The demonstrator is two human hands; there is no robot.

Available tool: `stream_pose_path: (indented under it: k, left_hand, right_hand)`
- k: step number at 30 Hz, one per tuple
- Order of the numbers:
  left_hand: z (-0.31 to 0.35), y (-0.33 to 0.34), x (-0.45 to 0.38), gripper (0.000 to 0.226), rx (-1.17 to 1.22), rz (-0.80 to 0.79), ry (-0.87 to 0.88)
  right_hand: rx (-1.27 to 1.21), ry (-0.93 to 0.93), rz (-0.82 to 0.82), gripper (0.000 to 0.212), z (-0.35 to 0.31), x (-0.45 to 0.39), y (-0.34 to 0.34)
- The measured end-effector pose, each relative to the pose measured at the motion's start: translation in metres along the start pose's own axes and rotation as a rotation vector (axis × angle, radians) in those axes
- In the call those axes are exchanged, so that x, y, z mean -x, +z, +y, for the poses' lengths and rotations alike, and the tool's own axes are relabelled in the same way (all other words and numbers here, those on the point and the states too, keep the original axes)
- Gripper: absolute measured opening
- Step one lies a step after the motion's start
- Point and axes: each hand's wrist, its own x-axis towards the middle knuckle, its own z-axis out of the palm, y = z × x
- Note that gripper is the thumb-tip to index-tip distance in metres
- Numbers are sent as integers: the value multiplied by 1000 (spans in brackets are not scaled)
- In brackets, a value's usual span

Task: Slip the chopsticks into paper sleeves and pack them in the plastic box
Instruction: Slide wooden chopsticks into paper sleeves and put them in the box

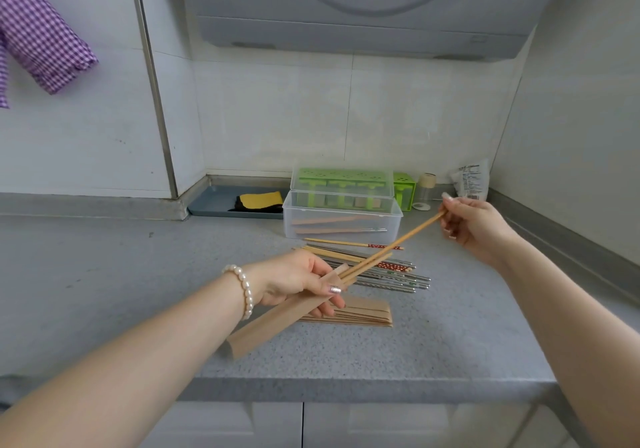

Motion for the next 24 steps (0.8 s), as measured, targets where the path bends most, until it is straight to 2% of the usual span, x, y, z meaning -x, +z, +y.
stream_pose_path:
  k: [6,13,20,24]
  left_hand:
    - [2,5,-3,15,29,33,6]
    - [-4,5,-4,14,19,67,-12]
    - [-7,2,-1,18,51,87,-19]
    - [-7,3,0,14,42,95,-15]
  right_hand:
    - [244,97,-102,26,16,9,26]
    - [303,118,-134,50,29,18,47]
    - [136,226,-220,32,33,17,47]
    - [-25,216,-110,13,35,14,40]
